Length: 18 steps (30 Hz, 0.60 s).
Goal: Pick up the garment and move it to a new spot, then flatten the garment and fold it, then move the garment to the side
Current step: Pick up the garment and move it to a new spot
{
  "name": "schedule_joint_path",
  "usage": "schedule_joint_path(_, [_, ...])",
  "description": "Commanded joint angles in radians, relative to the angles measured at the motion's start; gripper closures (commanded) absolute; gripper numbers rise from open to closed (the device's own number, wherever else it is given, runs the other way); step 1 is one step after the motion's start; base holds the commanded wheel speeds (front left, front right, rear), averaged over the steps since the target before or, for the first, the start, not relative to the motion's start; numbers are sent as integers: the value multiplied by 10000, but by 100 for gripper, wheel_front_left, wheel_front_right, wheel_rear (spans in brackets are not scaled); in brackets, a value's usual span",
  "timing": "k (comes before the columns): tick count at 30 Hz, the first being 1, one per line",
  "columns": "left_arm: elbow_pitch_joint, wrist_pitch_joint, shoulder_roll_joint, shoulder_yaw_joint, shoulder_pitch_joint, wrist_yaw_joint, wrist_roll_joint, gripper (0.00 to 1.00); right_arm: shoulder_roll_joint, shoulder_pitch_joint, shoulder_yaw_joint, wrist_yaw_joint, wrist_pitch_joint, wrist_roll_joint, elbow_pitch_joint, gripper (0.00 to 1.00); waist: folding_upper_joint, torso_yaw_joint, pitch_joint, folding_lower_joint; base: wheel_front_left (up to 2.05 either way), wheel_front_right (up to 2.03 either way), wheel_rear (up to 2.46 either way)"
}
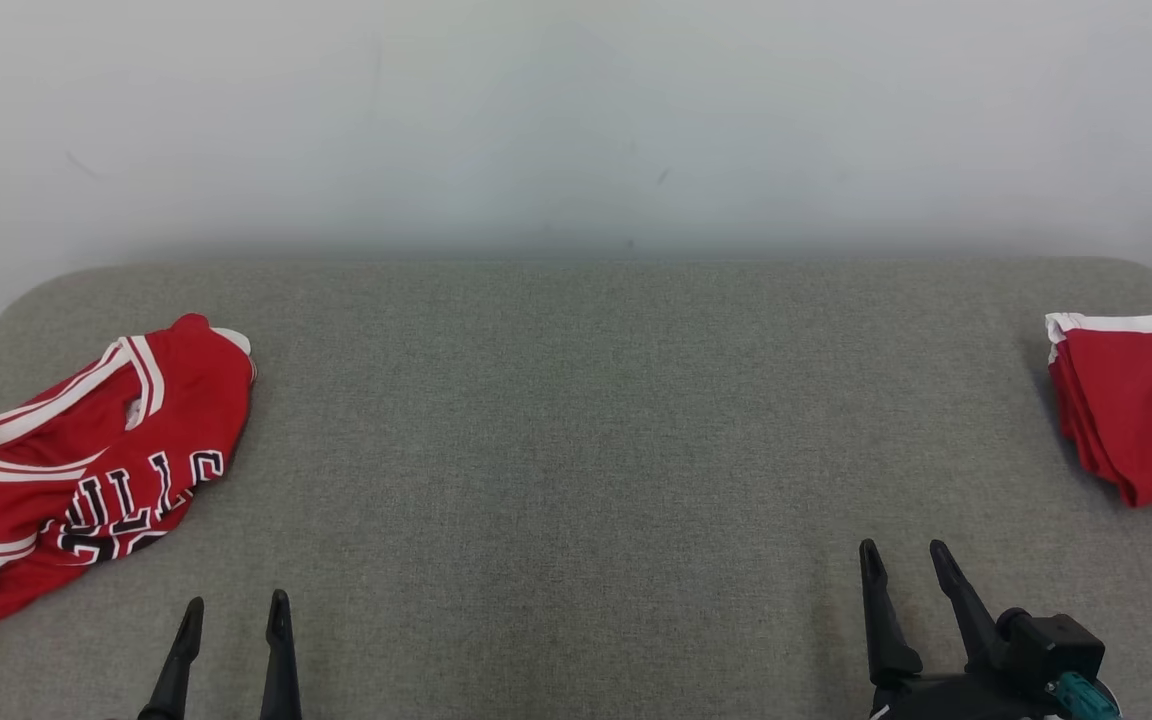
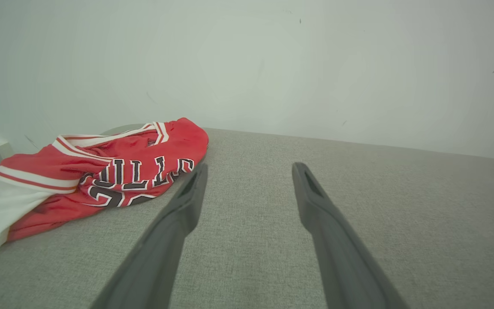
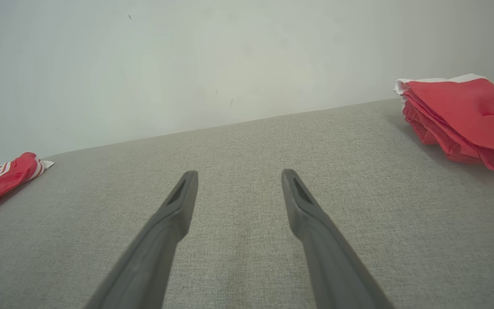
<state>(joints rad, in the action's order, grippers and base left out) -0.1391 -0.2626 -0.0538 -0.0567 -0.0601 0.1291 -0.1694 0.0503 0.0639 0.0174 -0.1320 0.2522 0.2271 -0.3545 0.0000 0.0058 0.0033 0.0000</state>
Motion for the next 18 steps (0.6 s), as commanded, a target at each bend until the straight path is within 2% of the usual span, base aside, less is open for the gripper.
schedule_joint_path(1, [53, -32, 24, 3, 88, 6, 77, 0, 0, 113, -4, 22, 59, 13, -3, 0, 0, 30, 40, 0, 0, 0, 0])
schedule_joint_path(6, [50, -32, 26, 37, 143, 10, 104, 0, 1, 129, 5, 22, 59, 43, -25, 0, 0, 79, 66, 0, 0, 0, 0])
schedule_joint_path(11, [43, -32, 21, 138, 248, 14, 70, 0, -1, 101, 56, 22, 82, 36, -26, 0, 0, 482, 102, 0, 0, 0, 0])
schedule_joint_path(13, [42, -32, 22, 193, 258, 13, 71, 0, -1, 83, 67, 22, 84, 13, 12, 0, 0, 784, 139, 0, 0, 0, 0])
schedule_joint_path(18, [23, -32, -25, 156, 311, 11, -28, 0, -1, -82, 246, 22, 59, 24, 148, 0, 0, 2088, 160, 0, 0, 0, 0])
